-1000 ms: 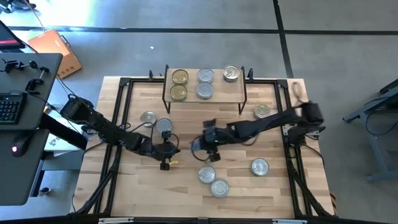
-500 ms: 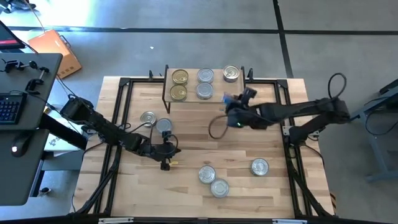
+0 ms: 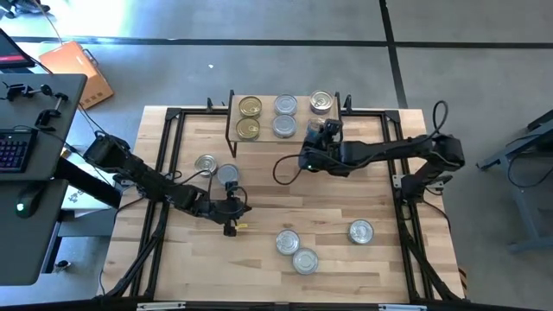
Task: Stack canned seafood by type on shelf
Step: Put the bottom blue tuna can on the shelf aligned with the other blue tuna can, then adjust the top blue can on the shelf
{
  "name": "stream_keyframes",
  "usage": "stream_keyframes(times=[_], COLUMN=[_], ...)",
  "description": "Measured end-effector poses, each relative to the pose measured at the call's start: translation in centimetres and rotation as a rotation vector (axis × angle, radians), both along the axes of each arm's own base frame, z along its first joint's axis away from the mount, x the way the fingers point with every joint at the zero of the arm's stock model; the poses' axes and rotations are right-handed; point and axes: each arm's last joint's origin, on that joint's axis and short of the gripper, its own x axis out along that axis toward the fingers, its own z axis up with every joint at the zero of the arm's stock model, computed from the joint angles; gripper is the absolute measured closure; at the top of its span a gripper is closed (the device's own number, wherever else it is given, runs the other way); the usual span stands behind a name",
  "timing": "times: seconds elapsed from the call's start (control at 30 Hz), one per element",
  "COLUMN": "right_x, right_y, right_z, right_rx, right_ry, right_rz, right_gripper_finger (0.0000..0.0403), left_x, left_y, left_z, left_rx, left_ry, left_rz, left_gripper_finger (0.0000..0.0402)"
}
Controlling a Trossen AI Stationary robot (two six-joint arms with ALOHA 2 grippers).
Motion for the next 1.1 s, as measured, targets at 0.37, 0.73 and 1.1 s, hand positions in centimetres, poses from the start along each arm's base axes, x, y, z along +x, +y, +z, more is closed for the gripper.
stream_keyframes(times=[0.37, 0.73, 1.1], right_x=[0.2, -0.4, -0.9], right_y=[0.1, -3.8, -4.5], right_z=[3.1, 4.1, 7.3], right_rx=[0.141, 0.326, 0.334], right_ry=[-0.094, -0.155, -0.200], right_rz=[0.010, -0.076, -0.131], right_gripper_finger=[0.0107, 0.0172, 0.0230], left_x=[0.0, 0.0, 0.0], left_y=[0.0, 0.0, 0.0], left_z=[0.0, 0.0, 0.0], left_rx=[0.002, 0.002, 0.002], left_ry=[0.003, 0.003, 0.003], left_rz=[0.001, 0.001, 0.001], left_gripper_finger=[0.0401, 0.0401, 0.0402])
